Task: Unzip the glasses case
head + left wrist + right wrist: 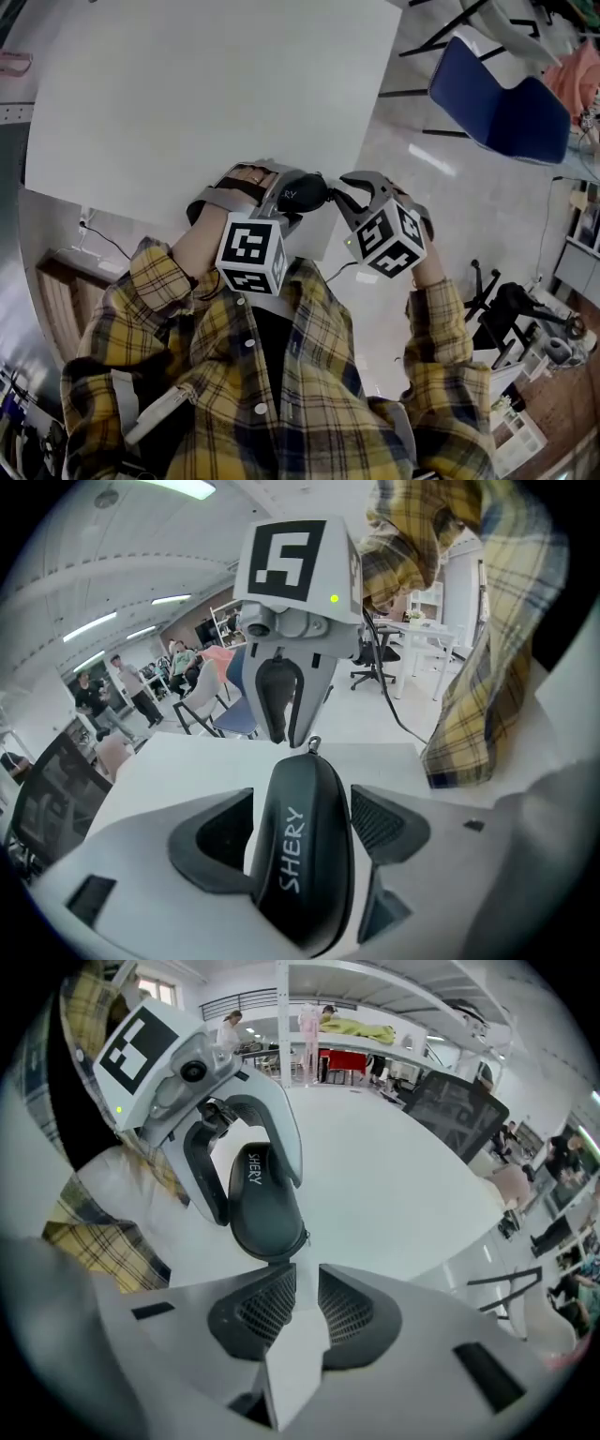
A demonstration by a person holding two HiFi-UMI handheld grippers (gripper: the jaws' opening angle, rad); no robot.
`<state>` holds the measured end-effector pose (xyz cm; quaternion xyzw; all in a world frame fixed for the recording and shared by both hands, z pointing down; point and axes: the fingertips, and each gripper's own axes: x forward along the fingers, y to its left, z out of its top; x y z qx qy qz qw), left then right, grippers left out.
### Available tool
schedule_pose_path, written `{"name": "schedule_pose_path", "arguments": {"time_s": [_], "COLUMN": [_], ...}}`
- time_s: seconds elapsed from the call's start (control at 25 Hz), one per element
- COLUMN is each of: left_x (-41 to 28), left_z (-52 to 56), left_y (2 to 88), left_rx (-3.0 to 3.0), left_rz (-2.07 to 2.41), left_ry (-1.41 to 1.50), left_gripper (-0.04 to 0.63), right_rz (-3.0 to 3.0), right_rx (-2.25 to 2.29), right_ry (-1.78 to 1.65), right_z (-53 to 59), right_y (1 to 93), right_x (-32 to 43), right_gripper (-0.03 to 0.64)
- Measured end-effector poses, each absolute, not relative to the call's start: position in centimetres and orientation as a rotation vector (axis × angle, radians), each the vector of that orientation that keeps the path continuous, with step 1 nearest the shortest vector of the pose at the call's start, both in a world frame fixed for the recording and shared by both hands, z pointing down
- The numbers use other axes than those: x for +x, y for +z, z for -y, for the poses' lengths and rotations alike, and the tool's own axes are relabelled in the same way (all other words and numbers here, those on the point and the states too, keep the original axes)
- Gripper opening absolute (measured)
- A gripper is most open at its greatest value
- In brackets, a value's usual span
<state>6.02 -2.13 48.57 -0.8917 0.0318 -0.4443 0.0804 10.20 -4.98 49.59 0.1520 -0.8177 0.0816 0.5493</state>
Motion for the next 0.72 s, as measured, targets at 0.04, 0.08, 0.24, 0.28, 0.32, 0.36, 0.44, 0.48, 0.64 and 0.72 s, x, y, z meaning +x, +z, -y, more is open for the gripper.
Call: {"name": "schedule_pose_path", "arguments": {"time_s": [0.04, 0.08, 0.24, 0.28, 0.32, 0.36, 0.44, 0.48, 0.64, 0.72], "left_x": [5.9, 5.6, 4.4, 4.1, 3.9, 3.7, 3.4, 3.2, 2.0, 1.2], "left_z": [2.0, 1.8, 1.9, 2.1, 2.2, 2.3, 2.7, 3.1, 5.4, 6.9], "left_y": [48.2, 47.7, 45.8, 45.0, 44.0, 42.7, 39.4, 37.4, 28.3, 23.9], "left_rx": [-2.680, -2.693, -2.770, -2.815, -2.877, -2.954, -3.118, -3.186, -3.267, -3.228], "left_rz": [-0.094, -0.094, -0.117, -0.139, -0.172, -0.215, -0.324, -0.385, -0.639, -0.756], "left_ry": [-1.332, -1.336, -1.319, -1.300, -1.268, -1.220, -1.077, -0.984, -0.540, -0.335], "left_gripper": [0.310, 0.310, 0.310, 0.310, 0.310, 0.310, 0.310, 0.308, 0.308, 0.307], "right_rz": [1.946, 1.956, 2.046, 2.077, 2.112, 2.149, 2.242, 2.297, 2.523, 2.615], "right_rx": [0.388, 0.421, 0.600, 0.651, 0.701, 0.751, 0.860, 0.919, 1.132, 1.195], "right_ry": [0.216, 0.236, 0.318, 0.335, 0.354, 0.374, 0.410, 0.425, 0.437, 0.394], "right_z": [4.6, 4.2, 4.3, 4.6, 4.9, 5.2, 5.8, 6.3, 8.3, 9.4], "right_y": [48.9, 48.1, 44.5, 43.4, 42.1, 40.6, 37.2, 35.2, 27.0, 23.5], "right_x": [10.6, 10.9, 10.9, 10.6, 10.3, 9.9, 8.8, 8.3, 6.1, 5.3], "right_gripper": [0.051, 0.051, 0.051, 0.051, 0.051, 0.051, 0.051, 0.051, 0.051, 0.051]}}
